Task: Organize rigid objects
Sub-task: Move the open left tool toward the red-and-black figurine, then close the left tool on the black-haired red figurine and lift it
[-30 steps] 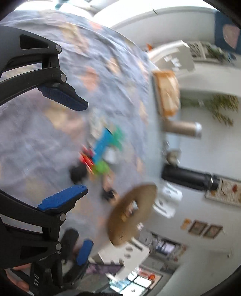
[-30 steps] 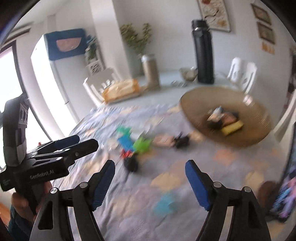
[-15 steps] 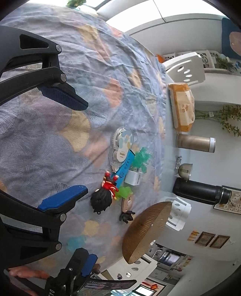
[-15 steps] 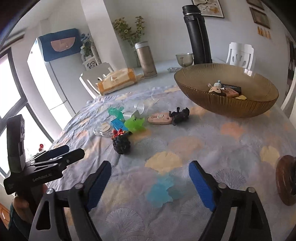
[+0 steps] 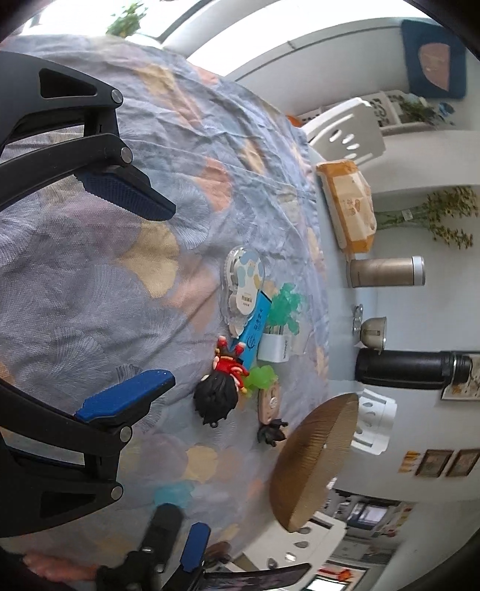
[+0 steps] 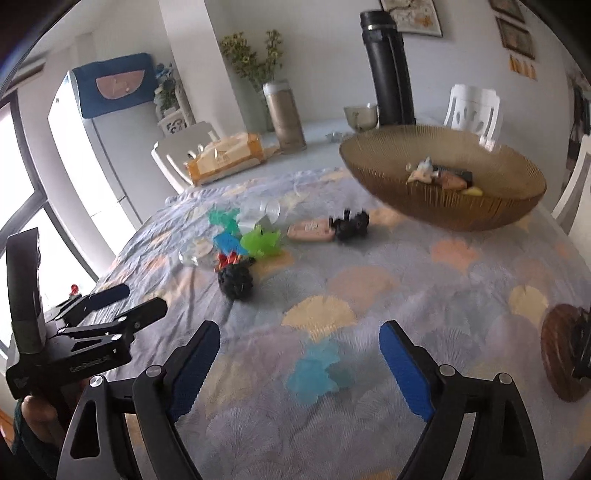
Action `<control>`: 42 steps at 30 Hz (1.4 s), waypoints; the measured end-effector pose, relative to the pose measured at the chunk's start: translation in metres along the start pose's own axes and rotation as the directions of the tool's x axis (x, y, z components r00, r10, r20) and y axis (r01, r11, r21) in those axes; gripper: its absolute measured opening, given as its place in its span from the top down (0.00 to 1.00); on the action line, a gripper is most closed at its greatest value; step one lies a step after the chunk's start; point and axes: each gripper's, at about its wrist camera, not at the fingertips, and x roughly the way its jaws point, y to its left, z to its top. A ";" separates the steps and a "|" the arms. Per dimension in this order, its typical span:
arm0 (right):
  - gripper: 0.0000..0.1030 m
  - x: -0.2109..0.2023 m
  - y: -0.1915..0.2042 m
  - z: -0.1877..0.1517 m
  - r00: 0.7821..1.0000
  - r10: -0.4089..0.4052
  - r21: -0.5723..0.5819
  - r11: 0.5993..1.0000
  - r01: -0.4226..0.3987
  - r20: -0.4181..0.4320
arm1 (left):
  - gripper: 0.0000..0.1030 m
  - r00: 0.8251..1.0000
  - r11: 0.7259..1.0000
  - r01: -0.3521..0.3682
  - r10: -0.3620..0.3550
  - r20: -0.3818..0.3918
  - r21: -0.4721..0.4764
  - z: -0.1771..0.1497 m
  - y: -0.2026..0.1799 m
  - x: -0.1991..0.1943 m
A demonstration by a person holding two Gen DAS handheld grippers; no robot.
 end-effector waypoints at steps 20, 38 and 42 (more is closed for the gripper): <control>0.34 0.020 0.010 -0.014 0.985 -0.099 -0.104 0.991 0.085 -0.141 | 0.21 0.959 0.977 0.189 -0.206 -0.195 -0.101 0.044 -0.043 0.064; 0.65 0.007 0.013 -0.014 0.995 -0.077 -0.128 0.989 0.068 -0.067 | 0.69 0.971 0.977 0.209 -0.212 -0.115 -0.040 0.034 -0.039 0.033; 0.65 0.001 0.010 -0.013 0.998 -0.053 -0.108 0.993 0.048 -0.046 | 0.69 0.961 0.964 0.265 -0.266 -0.079 -0.013 0.020 -0.026 0.010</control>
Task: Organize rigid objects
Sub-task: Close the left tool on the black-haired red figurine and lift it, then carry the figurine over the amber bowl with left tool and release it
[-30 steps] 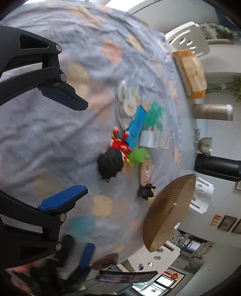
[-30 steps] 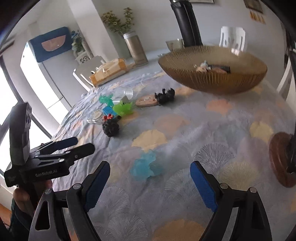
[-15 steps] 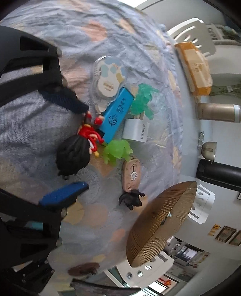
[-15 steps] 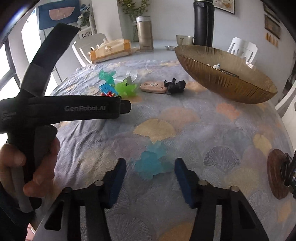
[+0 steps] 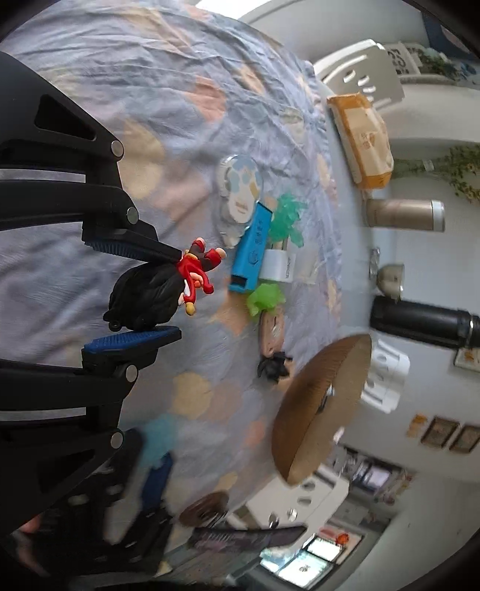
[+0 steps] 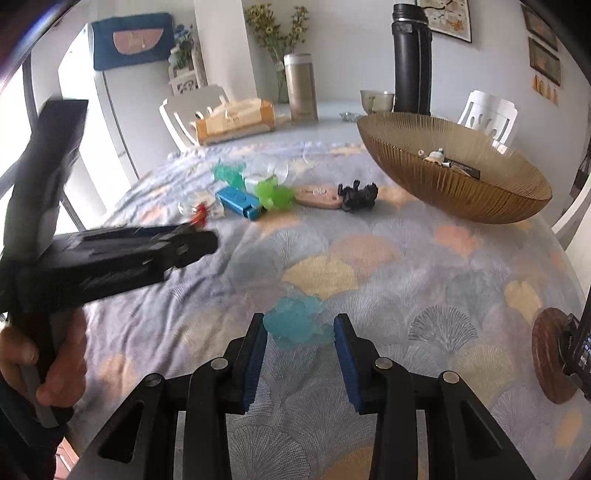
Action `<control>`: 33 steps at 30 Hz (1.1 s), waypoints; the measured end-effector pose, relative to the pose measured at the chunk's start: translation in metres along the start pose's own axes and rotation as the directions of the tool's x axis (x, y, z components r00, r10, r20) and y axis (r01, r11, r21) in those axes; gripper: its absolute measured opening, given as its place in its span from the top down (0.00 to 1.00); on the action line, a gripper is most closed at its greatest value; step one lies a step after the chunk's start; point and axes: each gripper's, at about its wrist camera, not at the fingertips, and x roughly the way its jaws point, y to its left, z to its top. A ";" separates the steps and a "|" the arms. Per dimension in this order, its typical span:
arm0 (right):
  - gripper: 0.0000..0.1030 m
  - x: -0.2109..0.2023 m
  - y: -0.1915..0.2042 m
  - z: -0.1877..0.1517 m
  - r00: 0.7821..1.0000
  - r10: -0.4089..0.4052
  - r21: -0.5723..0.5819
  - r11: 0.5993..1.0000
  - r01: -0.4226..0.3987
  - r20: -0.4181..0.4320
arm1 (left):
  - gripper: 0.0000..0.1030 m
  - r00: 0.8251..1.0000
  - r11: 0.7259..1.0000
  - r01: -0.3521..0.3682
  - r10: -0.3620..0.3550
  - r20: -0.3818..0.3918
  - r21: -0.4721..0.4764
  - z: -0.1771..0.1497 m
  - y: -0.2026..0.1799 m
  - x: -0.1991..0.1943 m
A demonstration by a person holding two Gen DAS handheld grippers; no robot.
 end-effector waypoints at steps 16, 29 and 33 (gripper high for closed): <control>0.32 0.017 -0.001 0.001 0.996 0.021 0.002 1.000 -0.020 -0.089 | 0.65 0.995 0.992 -0.071 0.078 -0.055 0.108 -0.017 0.006 0.011; 0.65 0.016 0.006 0.001 0.992 -0.116 -0.023 0.993 0.114 -0.055 | 0.70 0.988 0.983 -0.147 0.152 -0.038 0.113 -0.019 -0.002 0.011; 0.65 0.007 0.003 0.002 0.994 -0.107 -0.014 0.994 0.107 -0.015 | 0.70 0.989 0.987 -0.144 0.145 0.003 0.076 -0.013 0.001 0.000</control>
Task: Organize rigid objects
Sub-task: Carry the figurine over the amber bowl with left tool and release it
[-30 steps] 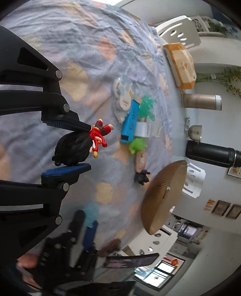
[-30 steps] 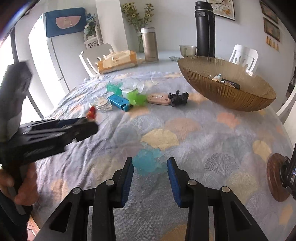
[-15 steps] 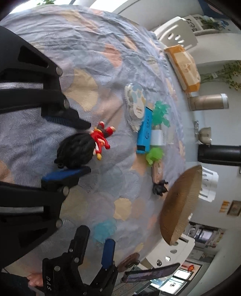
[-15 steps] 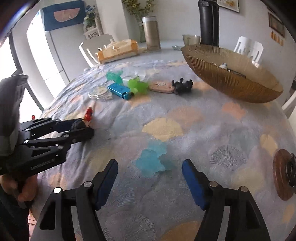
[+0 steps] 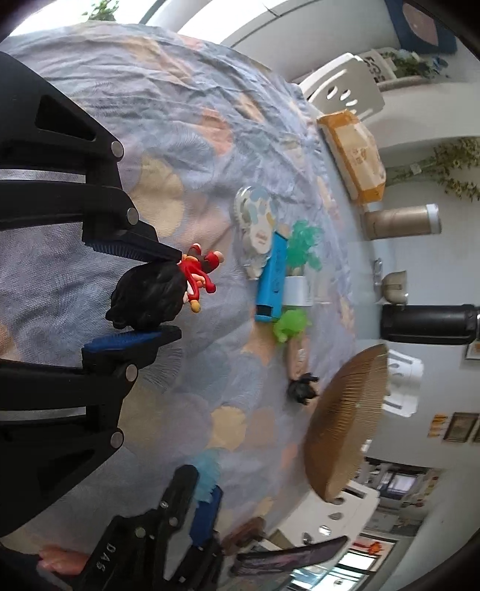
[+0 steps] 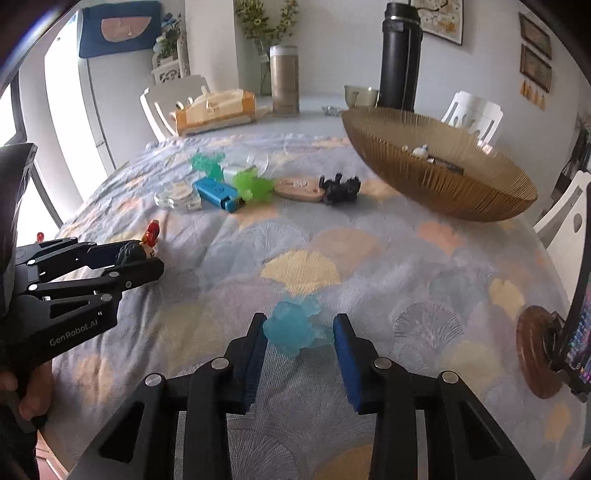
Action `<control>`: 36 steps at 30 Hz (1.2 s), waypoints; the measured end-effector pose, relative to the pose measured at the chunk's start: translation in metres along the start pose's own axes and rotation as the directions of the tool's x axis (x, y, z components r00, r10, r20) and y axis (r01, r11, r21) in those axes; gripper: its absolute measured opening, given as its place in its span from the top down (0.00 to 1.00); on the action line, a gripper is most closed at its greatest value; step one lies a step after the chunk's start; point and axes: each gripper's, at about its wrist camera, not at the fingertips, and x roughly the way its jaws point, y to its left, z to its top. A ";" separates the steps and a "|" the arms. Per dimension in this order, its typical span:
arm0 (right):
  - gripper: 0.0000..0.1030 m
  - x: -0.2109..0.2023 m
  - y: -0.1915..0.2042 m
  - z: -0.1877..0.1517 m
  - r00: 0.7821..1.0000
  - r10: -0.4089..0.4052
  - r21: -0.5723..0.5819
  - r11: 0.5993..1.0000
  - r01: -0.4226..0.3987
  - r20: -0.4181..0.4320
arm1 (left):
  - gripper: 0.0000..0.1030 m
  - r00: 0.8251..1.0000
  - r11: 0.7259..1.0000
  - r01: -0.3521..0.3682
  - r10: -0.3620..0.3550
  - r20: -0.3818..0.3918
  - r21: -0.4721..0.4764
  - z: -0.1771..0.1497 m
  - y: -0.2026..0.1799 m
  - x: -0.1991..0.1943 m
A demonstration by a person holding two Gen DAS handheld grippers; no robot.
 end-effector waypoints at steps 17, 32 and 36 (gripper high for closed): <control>0.65 -0.100 -0.054 0.102 0.959 -0.135 0.087 0.989 0.116 0.250 | 0.70 0.941 0.981 0.163 -0.188 0.281 0.109 0.139 -0.061 -0.067; 0.65 -0.019 -0.120 0.131 0.985 -0.167 0.232 0.961 0.153 0.046 | 0.70 0.955 0.960 0.255 -0.269 0.125 0.115 0.194 -0.113 0.056; 0.65 -0.005 -0.130 0.128 0.988 -0.153 0.255 0.955 0.150 -0.009 | 0.69 0.961 0.964 0.256 -0.261 0.090 0.069 0.196 -0.108 0.075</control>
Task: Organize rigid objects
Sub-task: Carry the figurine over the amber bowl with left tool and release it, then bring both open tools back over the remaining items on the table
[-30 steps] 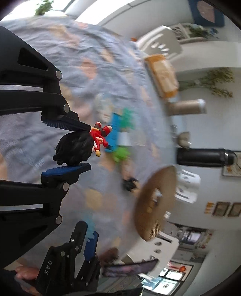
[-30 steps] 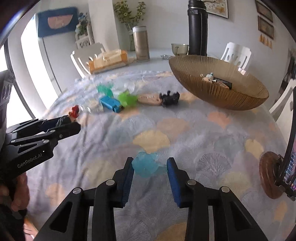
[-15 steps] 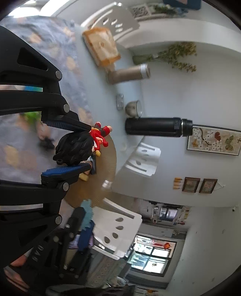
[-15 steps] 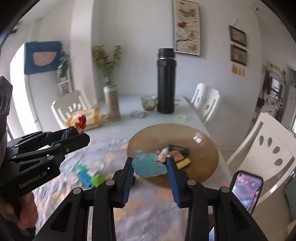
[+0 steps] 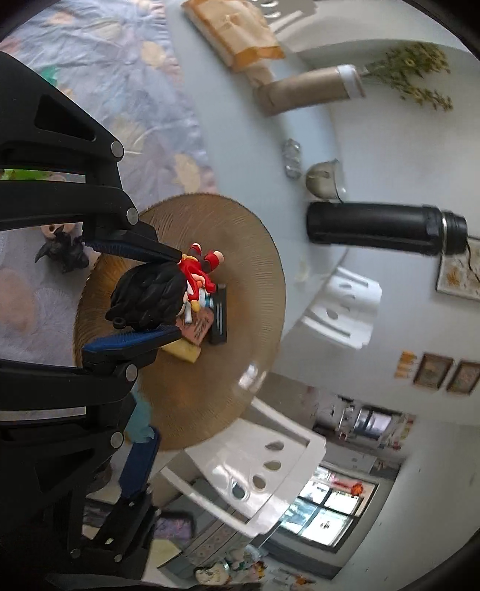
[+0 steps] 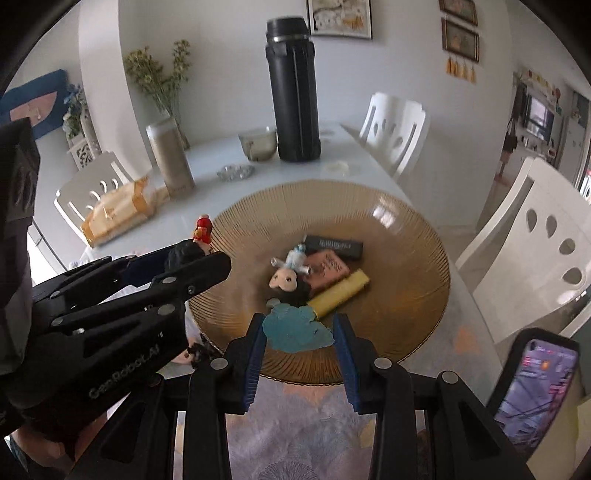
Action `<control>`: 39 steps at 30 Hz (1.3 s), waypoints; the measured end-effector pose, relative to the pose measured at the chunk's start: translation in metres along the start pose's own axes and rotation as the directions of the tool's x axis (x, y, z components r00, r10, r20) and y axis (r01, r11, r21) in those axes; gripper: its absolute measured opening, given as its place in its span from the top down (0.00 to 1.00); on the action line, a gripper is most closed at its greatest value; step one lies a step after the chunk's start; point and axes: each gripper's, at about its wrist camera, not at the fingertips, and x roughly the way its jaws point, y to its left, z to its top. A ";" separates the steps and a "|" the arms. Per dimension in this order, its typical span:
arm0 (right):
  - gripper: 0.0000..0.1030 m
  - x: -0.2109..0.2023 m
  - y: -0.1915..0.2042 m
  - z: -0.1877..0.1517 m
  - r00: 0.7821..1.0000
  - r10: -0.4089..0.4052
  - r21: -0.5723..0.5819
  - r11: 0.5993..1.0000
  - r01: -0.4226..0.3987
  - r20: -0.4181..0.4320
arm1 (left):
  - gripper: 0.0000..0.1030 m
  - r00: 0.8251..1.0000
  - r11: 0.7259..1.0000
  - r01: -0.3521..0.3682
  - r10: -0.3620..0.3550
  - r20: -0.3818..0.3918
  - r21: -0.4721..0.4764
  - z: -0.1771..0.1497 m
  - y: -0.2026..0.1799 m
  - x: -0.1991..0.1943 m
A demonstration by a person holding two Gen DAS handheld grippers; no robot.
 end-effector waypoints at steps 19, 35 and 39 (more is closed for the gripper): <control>0.37 -0.094 0.107 -0.030 0.966 0.218 -0.175 0.965 -0.193 0.137 | 0.30 0.951 0.970 -0.171 0.209 0.227 -0.175 -0.068 0.076 -0.198; 0.13 0.021 0.154 -0.119 0.992 0.127 -0.270 0.956 -0.119 0.013 | 0.15 0.956 0.888 -0.277 0.295 -0.007 -0.366 -0.191 0.154 -0.142; 0.13 0.025 0.156 -0.118 0.994 0.109 -0.289 0.952 -0.102 0.008 | 0.15 0.950 0.898 -0.308 0.309 -0.047 -0.313 -0.190 0.144 -0.134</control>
